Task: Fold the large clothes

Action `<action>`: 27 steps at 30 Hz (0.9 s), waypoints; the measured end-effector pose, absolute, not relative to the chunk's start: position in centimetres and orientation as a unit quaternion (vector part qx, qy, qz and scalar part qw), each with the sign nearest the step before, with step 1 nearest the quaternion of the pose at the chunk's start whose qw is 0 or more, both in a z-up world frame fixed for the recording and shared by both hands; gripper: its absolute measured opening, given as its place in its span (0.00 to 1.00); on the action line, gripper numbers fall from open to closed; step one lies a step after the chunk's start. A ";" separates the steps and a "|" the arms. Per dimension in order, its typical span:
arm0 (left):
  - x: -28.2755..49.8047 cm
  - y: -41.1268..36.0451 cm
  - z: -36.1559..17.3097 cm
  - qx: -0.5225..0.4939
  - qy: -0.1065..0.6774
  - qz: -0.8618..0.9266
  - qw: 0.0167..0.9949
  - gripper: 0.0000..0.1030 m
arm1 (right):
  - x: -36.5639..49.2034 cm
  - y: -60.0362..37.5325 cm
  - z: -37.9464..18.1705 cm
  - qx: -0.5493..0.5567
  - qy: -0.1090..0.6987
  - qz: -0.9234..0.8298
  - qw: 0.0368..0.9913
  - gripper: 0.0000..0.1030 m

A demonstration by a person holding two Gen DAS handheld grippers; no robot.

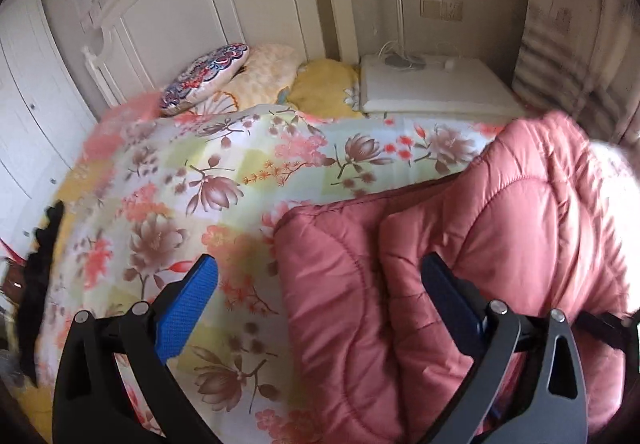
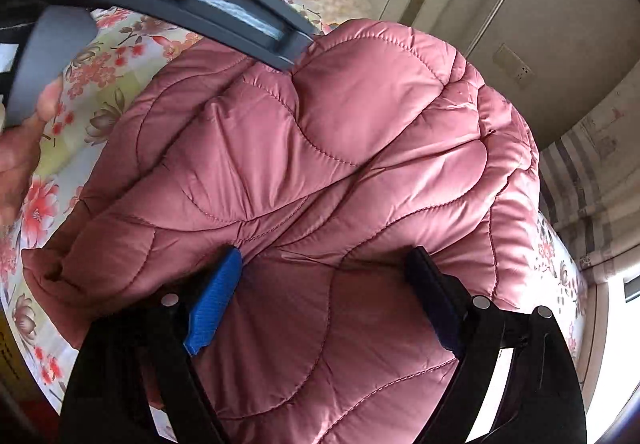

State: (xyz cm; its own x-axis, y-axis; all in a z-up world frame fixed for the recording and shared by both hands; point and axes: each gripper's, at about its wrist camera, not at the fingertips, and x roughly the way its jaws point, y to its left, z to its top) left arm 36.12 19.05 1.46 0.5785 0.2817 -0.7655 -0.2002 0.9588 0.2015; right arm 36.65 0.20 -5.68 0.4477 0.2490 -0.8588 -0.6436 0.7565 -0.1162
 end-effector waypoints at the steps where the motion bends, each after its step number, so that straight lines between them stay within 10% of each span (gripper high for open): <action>1: 37.0 18.5 0.4 0.056 0.454 0.142 0.878 0.98 | 37.0 -0.1 -5.6 -0.219 0.449 0.272 0.822 0.83; 14: 37.4 19.3 -3.2 0.047 0.460 0.167 0.871 0.98 | 43.9 -7.9 2.5 -0.066 0.440 0.268 0.855 0.86; 27: 37.4 19.7 -4.4 0.023 0.450 0.154 0.879 0.98 | 53.3 -4.4 -10.0 -0.114 0.553 0.182 0.805 0.95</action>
